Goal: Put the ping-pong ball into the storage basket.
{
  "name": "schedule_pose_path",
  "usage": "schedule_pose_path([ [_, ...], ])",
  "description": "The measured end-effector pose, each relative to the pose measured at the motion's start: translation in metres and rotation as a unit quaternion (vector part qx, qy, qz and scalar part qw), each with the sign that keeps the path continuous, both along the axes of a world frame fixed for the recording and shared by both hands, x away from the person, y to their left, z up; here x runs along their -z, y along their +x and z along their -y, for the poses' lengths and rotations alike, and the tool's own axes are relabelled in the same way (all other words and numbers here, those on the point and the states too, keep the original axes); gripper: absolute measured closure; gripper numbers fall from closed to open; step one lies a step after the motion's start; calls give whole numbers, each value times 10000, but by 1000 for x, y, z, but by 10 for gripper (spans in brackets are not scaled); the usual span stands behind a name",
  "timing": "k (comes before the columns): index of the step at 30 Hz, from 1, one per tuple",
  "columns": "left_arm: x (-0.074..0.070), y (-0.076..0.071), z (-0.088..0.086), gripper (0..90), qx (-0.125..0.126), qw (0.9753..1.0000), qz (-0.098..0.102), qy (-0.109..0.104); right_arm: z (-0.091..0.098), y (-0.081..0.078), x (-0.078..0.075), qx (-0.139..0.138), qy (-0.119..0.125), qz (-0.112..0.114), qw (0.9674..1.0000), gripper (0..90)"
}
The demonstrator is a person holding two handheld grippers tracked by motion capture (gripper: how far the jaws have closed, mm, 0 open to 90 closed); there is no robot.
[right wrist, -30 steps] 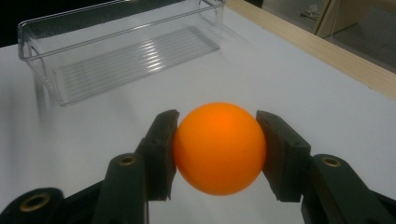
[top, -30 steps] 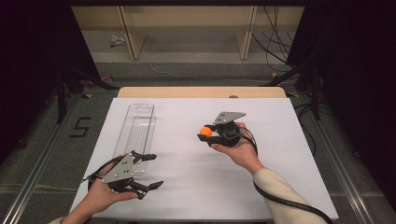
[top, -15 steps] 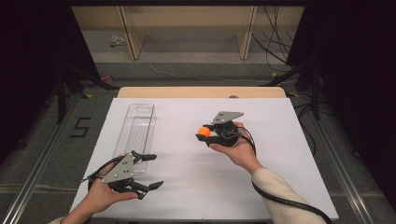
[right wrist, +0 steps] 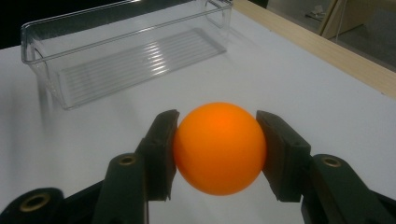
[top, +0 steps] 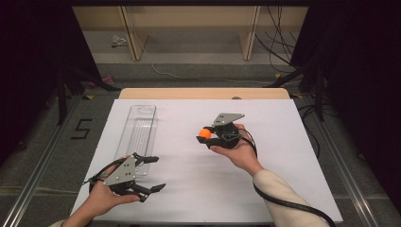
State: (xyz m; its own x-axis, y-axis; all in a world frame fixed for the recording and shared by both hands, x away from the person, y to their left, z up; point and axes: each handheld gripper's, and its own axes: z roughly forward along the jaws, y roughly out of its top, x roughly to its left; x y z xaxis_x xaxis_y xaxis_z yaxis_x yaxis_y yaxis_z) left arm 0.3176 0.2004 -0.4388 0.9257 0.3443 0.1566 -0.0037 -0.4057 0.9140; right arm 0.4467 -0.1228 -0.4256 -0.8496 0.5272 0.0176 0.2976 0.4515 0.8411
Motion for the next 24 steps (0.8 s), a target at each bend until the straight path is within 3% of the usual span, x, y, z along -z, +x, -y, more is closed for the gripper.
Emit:
schedule_pose_path([
  [24,0,0,0,167,2,10000,1,-2,-8,2,1,-58,0,-8,10000,515],
])
